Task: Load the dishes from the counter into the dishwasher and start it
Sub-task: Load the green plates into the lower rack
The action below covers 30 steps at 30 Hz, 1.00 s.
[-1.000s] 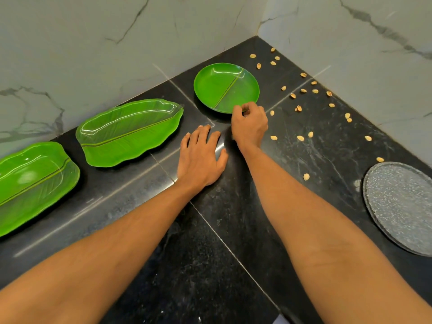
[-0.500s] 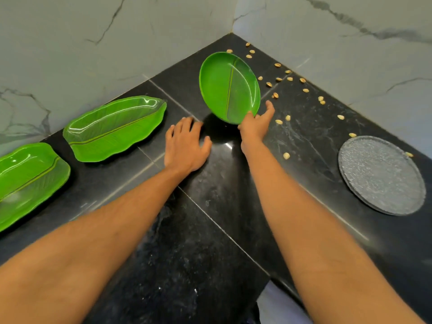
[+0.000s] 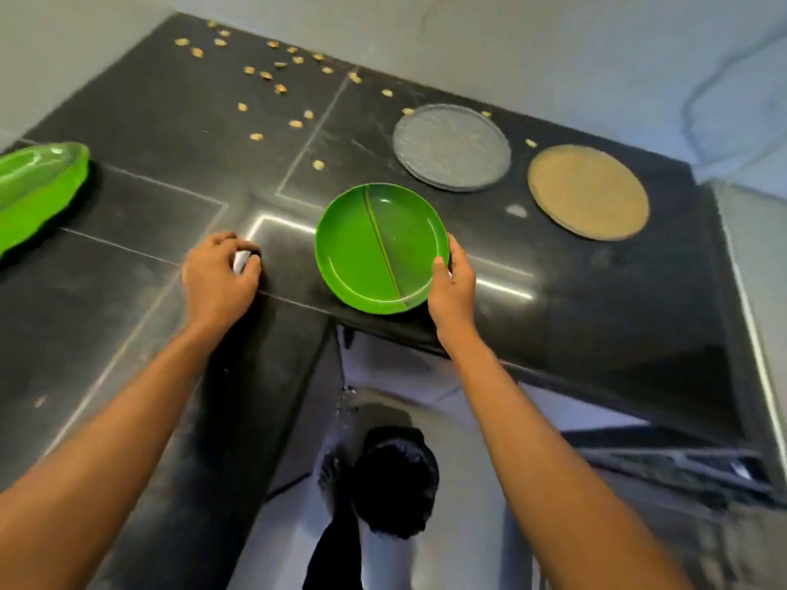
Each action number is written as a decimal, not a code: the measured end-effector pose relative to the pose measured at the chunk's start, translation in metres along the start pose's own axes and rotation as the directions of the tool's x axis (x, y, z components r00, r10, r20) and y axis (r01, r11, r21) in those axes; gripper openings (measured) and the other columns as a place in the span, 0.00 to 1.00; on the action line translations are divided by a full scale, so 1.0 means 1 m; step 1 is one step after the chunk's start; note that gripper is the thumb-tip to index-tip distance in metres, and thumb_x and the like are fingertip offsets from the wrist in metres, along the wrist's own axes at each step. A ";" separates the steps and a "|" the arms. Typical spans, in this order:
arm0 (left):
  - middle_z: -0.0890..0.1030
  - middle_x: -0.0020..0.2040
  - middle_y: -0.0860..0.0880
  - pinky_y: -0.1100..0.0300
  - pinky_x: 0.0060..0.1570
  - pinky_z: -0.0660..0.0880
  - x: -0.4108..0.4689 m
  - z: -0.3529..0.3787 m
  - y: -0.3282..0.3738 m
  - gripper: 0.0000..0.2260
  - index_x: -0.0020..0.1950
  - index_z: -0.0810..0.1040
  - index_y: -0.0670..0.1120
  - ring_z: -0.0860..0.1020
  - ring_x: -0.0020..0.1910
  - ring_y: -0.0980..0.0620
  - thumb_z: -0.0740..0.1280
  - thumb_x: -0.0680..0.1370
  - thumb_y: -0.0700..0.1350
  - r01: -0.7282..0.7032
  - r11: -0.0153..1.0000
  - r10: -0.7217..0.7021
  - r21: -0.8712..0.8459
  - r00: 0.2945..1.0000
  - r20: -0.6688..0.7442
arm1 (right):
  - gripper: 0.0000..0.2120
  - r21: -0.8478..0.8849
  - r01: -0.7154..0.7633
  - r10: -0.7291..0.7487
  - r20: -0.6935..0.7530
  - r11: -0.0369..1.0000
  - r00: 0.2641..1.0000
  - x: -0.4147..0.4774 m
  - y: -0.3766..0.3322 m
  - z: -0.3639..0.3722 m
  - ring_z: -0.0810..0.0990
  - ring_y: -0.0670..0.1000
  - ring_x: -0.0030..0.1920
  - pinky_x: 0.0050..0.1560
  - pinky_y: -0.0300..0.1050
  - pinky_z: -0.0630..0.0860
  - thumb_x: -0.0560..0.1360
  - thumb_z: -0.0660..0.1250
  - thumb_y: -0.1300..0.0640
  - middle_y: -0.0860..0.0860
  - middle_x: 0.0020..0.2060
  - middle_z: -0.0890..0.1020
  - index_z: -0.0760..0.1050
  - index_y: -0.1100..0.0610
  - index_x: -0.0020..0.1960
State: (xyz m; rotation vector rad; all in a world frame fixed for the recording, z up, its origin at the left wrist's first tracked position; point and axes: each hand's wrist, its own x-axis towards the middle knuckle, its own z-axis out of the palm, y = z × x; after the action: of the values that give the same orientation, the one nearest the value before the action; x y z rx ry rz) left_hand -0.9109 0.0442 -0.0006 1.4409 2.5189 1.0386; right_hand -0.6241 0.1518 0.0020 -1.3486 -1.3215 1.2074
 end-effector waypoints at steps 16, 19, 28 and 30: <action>0.85 0.48 0.44 0.56 0.50 0.74 -0.458 0.140 0.237 0.05 0.48 0.85 0.43 0.83 0.49 0.45 0.70 0.74 0.39 -0.181 0.962 0.274 -0.206 0.667 0.693 | 0.21 -0.145 -0.232 0.131 -0.500 0.962 0.856 -0.366 0.178 -0.471 0.79 0.55 0.62 0.63 0.59 0.75 0.78 0.60 0.53 0.52 0.63 0.80 0.73 0.54 0.70; 0.85 0.49 0.46 0.57 0.52 0.74 -0.533 0.152 0.269 0.07 0.47 0.85 0.45 0.83 0.50 0.45 0.68 0.74 0.42 -0.262 0.942 0.316 -0.212 0.471 0.824 | 0.21 -0.096 -0.392 0.267 -0.584 0.915 0.766 -0.433 0.207 -0.526 0.77 0.51 0.60 0.63 0.57 0.75 0.79 0.64 0.62 0.51 0.61 0.80 0.72 0.55 0.72; 0.85 0.48 0.50 0.62 0.52 0.76 -0.671 0.202 0.331 0.07 0.45 0.82 0.52 0.82 0.48 0.53 0.68 0.75 0.39 -0.304 0.921 0.283 -0.242 0.098 0.954 | 0.21 0.108 -0.697 0.514 -0.756 0.709 0.405 -0.531 0.274 -0.604 0.80 0.63 0.56 0.54 0.52 0.75 0.72 0.64 0.64 0.57 0.55 0.84 0.80 0.53 0.63; 0.85 0.46 0.50 0.68 0.48 0.75 -0.688 0.218 0.341 0.08 0.46 0.83 0.50 0.82 0.46 0.56 0.68 0.76 0.38 -0.294 0.926 0.274 -0.236 0.093 0.957 | 0.19 0.133 -0.721 0.538 -0.759 0.680 0.367 -0.530 0.281 -0.620 0.80 0.64 0.55 0.53 0.52 0.75 0.73 0.64 0.63 0.58 0.54 0.84 0.81 0.53 0.62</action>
State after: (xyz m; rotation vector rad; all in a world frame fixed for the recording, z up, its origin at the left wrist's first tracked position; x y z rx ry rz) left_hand -0.1921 -0.2659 -0.1546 1.7560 1.2139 -0.1303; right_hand 0.0494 -0.3664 -0.1479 -2.3454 -0.2670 0.7397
